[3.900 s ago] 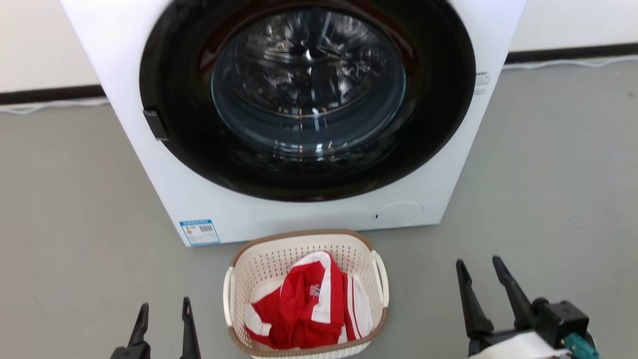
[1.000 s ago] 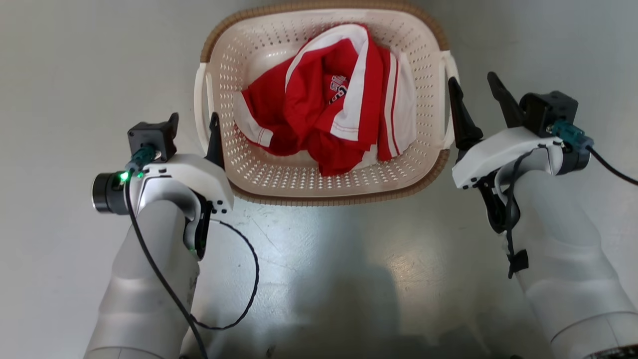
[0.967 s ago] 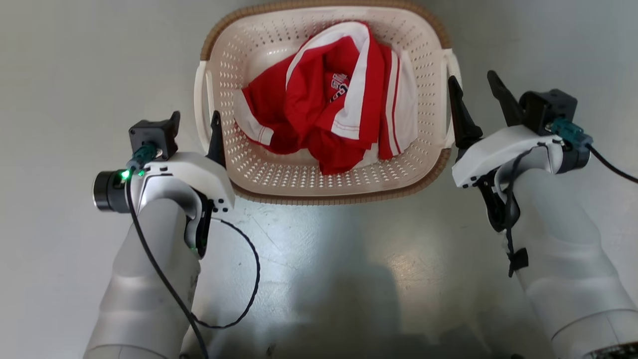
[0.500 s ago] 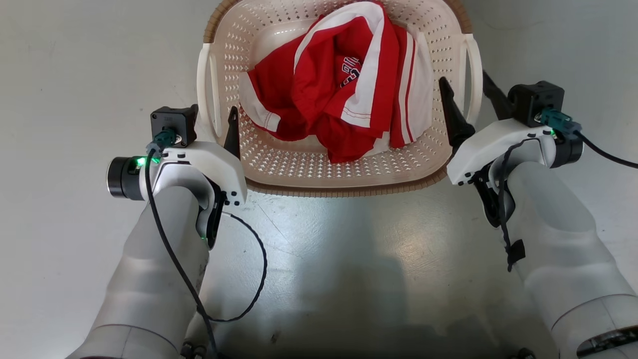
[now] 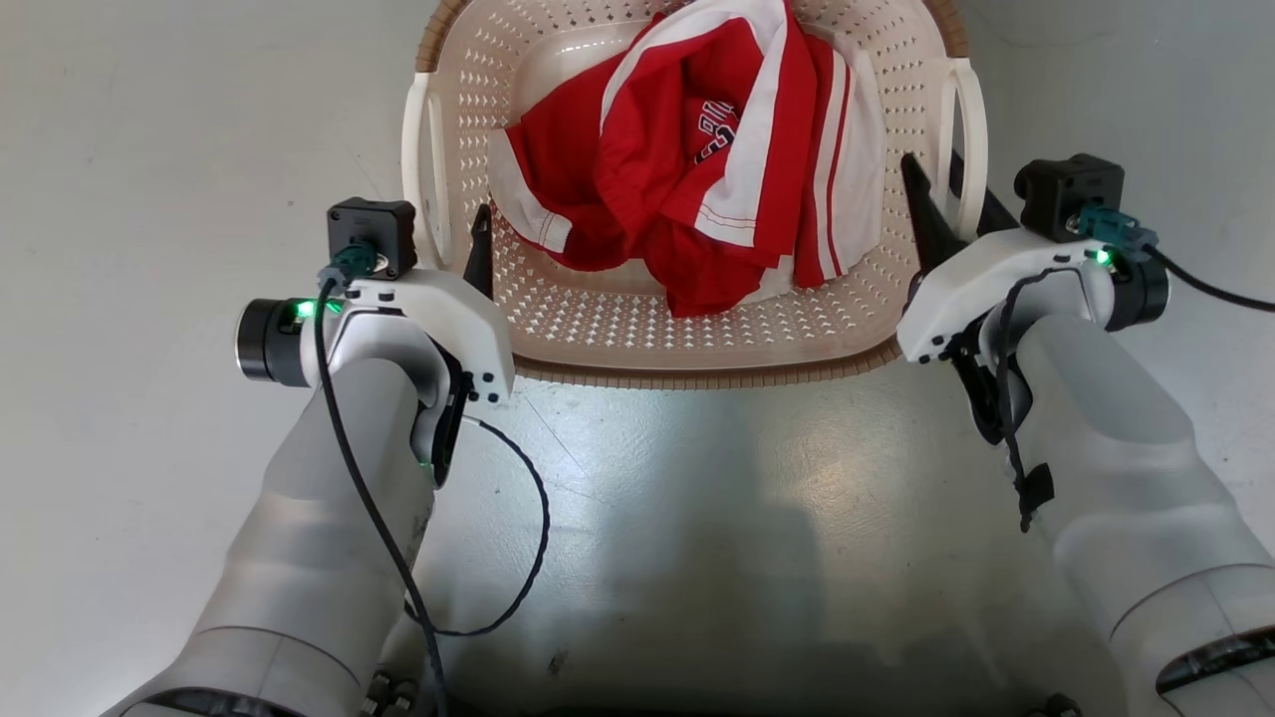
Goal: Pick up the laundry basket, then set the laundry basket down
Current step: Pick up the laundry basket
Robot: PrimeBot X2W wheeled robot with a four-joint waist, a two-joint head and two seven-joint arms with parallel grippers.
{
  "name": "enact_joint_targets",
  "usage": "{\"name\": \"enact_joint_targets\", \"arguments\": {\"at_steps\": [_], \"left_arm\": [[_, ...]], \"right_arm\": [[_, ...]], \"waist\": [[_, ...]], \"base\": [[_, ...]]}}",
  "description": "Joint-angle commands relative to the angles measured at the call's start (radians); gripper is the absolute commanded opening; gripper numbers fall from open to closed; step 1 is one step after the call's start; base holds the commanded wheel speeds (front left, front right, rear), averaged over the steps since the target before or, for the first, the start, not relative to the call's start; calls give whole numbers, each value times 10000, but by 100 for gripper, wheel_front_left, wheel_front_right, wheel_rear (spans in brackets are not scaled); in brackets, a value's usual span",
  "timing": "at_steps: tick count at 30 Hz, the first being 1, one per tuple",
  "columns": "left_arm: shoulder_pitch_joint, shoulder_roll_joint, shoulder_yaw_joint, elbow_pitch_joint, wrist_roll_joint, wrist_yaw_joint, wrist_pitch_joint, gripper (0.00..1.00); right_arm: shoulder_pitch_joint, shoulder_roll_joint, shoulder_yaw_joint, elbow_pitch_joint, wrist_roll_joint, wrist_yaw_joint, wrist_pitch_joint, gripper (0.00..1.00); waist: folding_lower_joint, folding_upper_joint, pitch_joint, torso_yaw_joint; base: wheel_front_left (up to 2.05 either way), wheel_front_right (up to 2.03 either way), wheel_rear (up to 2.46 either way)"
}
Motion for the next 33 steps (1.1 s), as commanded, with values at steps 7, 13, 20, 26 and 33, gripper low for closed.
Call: {"name": "enact_joint_targets", "arguments": {"at_steps": [7,13,20,26,33], "left_arm": [[3,260,-618,-9,-862,241,-59,0],[217,260,-1155,-89,-1445,442,-59,0],[522,260,-1591,-8,-1970,608,-59,0],[837,260,-1877,217,-2346,694,-59,0],[1486,260,-2100,492,-2655,695,-59,0]], "right_arm": [[151,276,-1,177,-83,63,-67,0],[319,276,-244,413,-246,63,-67,0],[621,276,-259,875,-182,63,-67,0],[944,276,278,876,380,63,-67,0],[1495,276,832,1131,777,63,-67,0]], "waist": [[0,0,-71,10],[0,0,-421,-38],[0,0,-1031,-162],[0,0,-1818,-279],[0,0,-2999,-380]], "base": [[0,0,0],[0,0,0],[0,0,0],[0,0,0],[0,0,0]]}}
